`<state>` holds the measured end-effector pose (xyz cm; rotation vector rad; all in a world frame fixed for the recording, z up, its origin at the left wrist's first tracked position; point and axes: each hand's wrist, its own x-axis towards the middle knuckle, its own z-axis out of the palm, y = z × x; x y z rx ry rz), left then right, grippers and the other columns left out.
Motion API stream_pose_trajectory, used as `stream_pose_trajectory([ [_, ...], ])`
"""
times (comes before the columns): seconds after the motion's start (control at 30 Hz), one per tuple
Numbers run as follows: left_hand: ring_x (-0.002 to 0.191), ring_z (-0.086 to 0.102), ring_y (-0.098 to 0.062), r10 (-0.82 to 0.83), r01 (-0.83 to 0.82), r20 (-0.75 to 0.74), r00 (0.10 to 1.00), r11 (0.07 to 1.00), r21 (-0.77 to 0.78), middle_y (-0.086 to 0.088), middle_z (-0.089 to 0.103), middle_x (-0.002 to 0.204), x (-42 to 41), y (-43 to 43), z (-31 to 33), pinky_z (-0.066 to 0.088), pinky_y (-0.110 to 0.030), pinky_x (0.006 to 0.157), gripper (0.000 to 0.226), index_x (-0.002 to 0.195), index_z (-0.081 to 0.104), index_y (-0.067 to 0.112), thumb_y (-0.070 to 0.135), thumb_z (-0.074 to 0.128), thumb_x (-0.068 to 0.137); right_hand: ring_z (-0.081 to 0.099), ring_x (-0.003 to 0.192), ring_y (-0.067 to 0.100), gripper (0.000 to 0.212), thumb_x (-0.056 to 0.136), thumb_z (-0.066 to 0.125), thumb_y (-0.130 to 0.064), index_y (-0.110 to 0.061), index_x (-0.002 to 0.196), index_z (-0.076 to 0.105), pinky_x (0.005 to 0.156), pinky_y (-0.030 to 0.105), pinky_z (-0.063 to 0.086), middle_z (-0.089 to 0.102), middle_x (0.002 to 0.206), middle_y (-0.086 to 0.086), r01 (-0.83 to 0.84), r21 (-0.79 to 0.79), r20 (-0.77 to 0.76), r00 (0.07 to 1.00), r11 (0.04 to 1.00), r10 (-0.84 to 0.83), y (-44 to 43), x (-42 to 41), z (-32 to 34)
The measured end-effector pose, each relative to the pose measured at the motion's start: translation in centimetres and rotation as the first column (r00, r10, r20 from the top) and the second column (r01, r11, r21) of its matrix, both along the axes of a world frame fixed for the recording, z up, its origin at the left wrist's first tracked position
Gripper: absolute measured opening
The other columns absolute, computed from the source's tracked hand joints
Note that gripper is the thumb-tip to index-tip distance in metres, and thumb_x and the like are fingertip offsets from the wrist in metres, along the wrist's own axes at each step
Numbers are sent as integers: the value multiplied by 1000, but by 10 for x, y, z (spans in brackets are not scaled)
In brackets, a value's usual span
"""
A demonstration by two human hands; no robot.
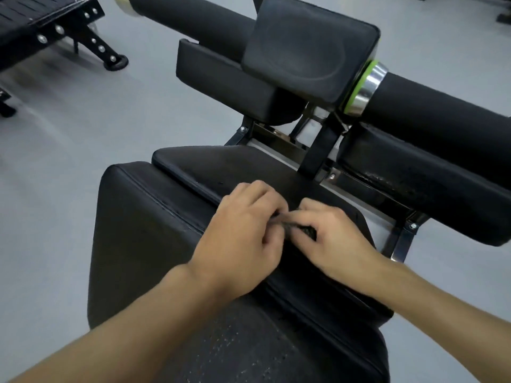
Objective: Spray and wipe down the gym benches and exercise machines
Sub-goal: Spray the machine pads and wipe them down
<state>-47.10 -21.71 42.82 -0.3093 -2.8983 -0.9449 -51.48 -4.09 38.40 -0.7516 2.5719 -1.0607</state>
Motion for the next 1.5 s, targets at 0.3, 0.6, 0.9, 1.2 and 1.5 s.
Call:
stream_pose_trajectory([
  [0.3, 81, 62, -16, 123, -131, -52, 991, 964, -230, 11, 69, 85, -30, -66, -8, 49, -37, 73, 40, 77, 72, 21, 28, 33, 85, 64, 106, 27, 30, 97, 50, -25, -32, 117, 71, 81, 34, 48, 70, 112, 0, 352, 313, 66, 919, 882, -390, -27, -135, -87],
  [0.6, 76, 61, -16, 149, -180, -171, 974, 965, -188, 10, 68, 81, -31, -68, -17, 48, -39, 71, 36, 75, 71, 20, 24, 36, 85, 59, 114, 19, 27, 96, 56, -29, -35, 117, 71, 89, 25, 40, 66, 120, -7, 256, 253, 99, 952, 933, -288, -52, -109, -56],
  [0.9, 71, 55, -18, 128, -129, -18, 992, 978, -167, 8, 59, 71, -36, -79, -2, 48, -40, 67, 31, 67, 60, 19, 32, 35, 81, 56, 81, 9, 28, 94, 57, -30, -39, 117, 68, 70, 37, 48, 50, 83, -11, -54, -13, 9, 998, 998, 54, -67, -53, -8],
  [1.2, 79, 62, -19, 61, -91, -147, 987, 975, -205, 9, 66, 84, -39, -115, -15, 50, -41, 65, 35, 73, 71, 19, 23, 38, 81, 61, 112, 29, 26, 95, 54, -33, -36, 115, 71, 83, 32, 47, 67, 124, 1, 399, 405, 67, 884, 823, -462, -89, -190, -109],
  [1.5, 67, 51, -21, 78, -119, -210, 975, 974, -191, 1, 54, 74, -41, -121, -20, 43, -39, 58, 30, 67, 65, 14, 23, 40, 81, 60, 83, 13, 28, 92, 58, -23, -35, 114, 72, 74, 34, 50, 56, 87, -10, 31, 12, 53, 998, 999, -32, -126, -74, -10],
])
